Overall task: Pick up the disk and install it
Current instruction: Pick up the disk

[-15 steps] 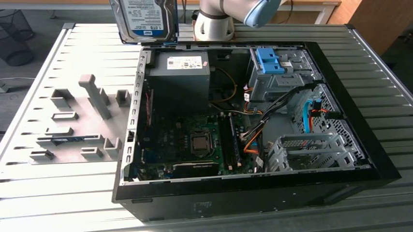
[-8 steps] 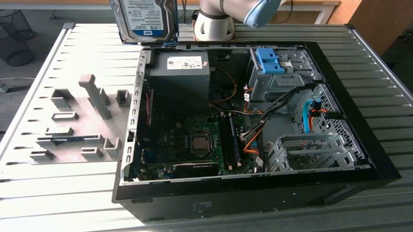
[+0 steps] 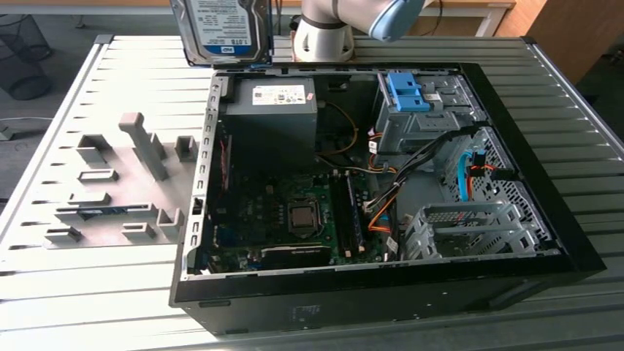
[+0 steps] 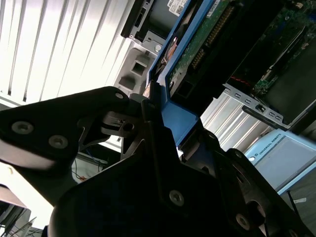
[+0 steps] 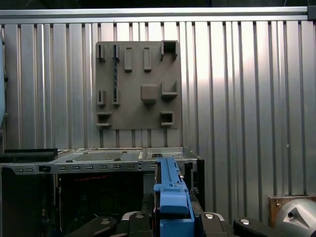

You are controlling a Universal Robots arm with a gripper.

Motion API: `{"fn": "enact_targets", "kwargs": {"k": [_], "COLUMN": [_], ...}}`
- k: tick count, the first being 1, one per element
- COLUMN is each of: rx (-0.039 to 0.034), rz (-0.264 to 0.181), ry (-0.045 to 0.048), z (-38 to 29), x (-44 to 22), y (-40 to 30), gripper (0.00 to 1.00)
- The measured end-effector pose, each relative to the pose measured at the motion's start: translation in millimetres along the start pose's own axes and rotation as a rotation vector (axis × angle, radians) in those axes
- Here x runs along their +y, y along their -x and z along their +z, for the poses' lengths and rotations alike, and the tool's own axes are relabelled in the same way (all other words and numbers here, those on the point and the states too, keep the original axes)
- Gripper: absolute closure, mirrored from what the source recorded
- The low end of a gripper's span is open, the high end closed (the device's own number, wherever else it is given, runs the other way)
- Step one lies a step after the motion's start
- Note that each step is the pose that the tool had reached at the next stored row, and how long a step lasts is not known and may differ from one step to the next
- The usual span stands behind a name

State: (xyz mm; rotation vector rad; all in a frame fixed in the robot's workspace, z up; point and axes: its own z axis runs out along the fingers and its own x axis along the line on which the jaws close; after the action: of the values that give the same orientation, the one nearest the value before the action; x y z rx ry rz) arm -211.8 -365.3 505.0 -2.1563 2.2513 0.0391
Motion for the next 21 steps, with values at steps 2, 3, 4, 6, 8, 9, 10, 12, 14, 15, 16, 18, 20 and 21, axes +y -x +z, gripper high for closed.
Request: {"fn": "enact_targets", "kwargs": {"k": [2,3,4,6,8,9,10,12,14,15,16,18,20,21], "rx": [0.0001,0.0,0.0,0.0,0.0,0.0,0.0,0.0,0.0,0.0001,0.0,0.0,0.0,0.0], "rz": [0.0,0.0,0.0,0.0,0.0,0.0,0.0,0.0,0.0,0.0,0.0,0.0,0.0,0.0], "ry": [0.0,0.0,0.0,0.0,0.0,0.0,0.0,0.0,0.0,0.0,0.0,0.0,0.0,0.0], "z": [0.0,0.0,0.0,0.0,0.0,0.0,0.0,0.0,0.0,0.0,0.0,0.0,0.0,0.0], "x": [-4.3,-6.1,-8.0,-11.6,-15.4,-17.2,-19.0,-21.8,-22.2,-22.7,-23.2,-23.2,-23.2,-23.3], "y": [0.2,0.3,0.4,0.5,0.7,0.8,0.8,0.9,0.9,1.0,1.0,1.0,1.0,1.0], "gripper": [0.63,0.63,0.63,0.63,0.63,0.63,0.63,0.63,0.63,0.63,0.63,0.63,0.63,0.63]}}
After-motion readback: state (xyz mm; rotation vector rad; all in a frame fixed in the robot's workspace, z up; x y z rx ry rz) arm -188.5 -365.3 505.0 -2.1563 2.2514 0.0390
